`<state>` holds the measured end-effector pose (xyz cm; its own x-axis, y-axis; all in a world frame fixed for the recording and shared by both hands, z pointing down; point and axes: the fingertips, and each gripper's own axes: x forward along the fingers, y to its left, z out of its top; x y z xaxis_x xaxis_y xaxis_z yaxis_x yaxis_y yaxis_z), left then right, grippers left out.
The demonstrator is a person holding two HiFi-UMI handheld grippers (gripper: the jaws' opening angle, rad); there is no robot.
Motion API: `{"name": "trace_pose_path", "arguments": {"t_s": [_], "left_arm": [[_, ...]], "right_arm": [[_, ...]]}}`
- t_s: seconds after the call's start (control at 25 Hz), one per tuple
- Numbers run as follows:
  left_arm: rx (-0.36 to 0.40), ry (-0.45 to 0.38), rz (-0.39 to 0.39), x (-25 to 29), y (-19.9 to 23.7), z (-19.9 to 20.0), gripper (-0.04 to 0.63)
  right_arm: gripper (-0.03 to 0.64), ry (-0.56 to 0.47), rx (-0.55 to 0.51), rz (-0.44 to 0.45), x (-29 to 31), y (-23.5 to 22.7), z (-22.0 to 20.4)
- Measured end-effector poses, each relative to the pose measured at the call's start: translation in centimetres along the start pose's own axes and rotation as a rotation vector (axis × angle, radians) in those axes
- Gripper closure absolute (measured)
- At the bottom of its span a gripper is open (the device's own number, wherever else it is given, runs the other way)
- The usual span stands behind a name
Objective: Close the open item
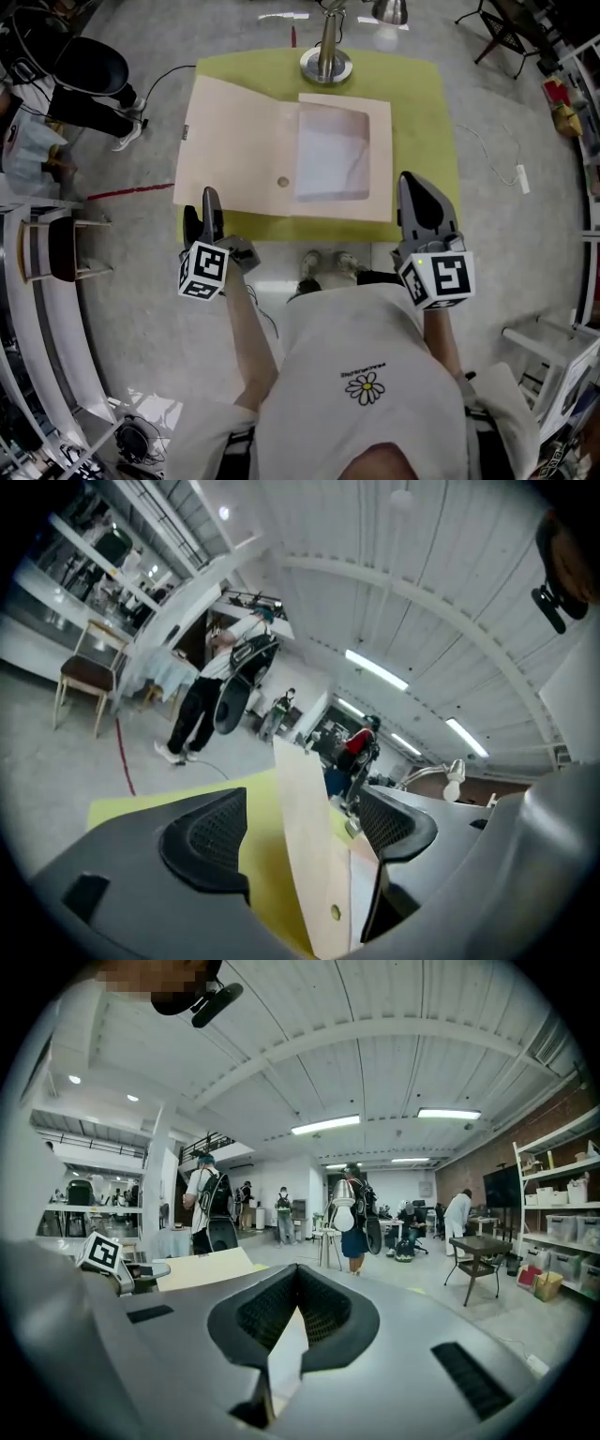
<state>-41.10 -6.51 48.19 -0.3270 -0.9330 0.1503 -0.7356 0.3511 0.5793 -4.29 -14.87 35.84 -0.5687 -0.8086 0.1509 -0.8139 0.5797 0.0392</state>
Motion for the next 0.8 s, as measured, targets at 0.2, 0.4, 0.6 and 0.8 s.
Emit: {"name": "trace_pose_path", "arguments": {"t_s": [0.2,0.4,0.6,0.8], "left_arm": [[-0.107,0.049,-0.070,2.1,0.3,-2.8,0.255],[-0.196,0.043,-0.154,3.6,-0.8,-3.3,0.318],[-0.110,0.060,-0.099,4.3,-0.5,-3.8,0.554],[-0.009,0.056,-0.123,4.3,-2.8,-4.1,0.574]], "right_arm": [[0.607,0.017,0.002,-0.001,0.1,-0.4,-0.7],[0.607,0.034,0.014,-0.030,-0.5,-1.4,-1.4],[0.607,0.043,0.015,-0.066,-0.9,-2.5,-2.1],[0.607,0.055,0.023,-0.109,-1.5,-3.9,-2.5]]}}
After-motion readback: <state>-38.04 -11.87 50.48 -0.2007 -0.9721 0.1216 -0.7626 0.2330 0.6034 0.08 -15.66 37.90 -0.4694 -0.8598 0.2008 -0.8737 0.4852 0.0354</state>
